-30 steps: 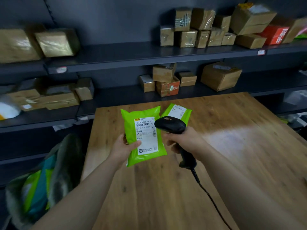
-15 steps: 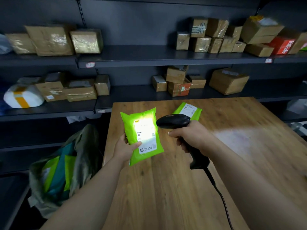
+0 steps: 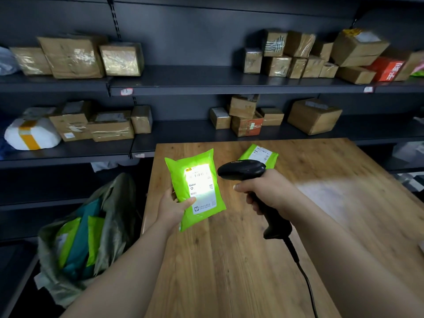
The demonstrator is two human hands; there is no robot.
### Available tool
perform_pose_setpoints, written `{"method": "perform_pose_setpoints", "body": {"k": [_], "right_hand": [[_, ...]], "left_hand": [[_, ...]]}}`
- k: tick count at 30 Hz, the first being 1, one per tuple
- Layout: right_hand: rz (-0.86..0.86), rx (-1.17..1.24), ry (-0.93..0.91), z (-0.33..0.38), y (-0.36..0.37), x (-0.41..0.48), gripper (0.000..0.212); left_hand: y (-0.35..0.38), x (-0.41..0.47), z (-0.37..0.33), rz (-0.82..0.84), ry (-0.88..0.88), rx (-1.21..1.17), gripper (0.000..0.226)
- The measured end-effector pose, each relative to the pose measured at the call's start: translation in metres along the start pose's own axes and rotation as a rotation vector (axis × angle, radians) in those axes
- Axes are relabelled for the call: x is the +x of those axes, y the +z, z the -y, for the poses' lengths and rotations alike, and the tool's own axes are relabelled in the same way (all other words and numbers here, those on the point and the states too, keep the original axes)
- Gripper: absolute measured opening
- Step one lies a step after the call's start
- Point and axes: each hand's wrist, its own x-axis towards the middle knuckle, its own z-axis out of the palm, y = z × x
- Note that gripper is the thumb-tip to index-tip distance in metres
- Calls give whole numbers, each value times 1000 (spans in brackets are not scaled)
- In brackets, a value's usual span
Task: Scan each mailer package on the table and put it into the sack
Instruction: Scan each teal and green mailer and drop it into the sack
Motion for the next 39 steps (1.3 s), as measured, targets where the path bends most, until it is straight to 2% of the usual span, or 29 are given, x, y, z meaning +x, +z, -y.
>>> {"method": "perform_pose_setpoints", "body": {"k": [4,12,16,20,24,26,28,31,35,37,39], "right_hand": [[11,29,9,0,1,-4,9],[-10,62,20,-3,0,-7,9],[-34,100,-39,-3,-2,-5,9],[-12,280,-39,-8,5,4,18],[86,408,-14,-20,30,17,13],[135,370,4,-27,50,24,10],[201,341,26,-33,76,27,9],[336,342,69,-39,120,21,11],[530,373,81,-30,185,3,13],[599,416,123,-20,219,-8,16],[637,425,154,-10,255,-16,9]], "left_hand": [[1,2,1,-6,-4,-24,44],[2,5,2,7,-13,-78,49],[0,5,4,20,-32,-88,52],[-11,-4,3,-12,-65,-125,50],[-37,-27,1,-58,-73,-128,39],[-55,-39,3,-125,-93,-132,33],[-75,-52,8,-181,-115,-135,37],[-110,-77,13,-238,-132,-112,34],[-167,-107,12,-296,-131,-47,17],[-201,-116,12,-328,-150,-42,17],[-237,-122,12,-349,-160,-24,25]]}}
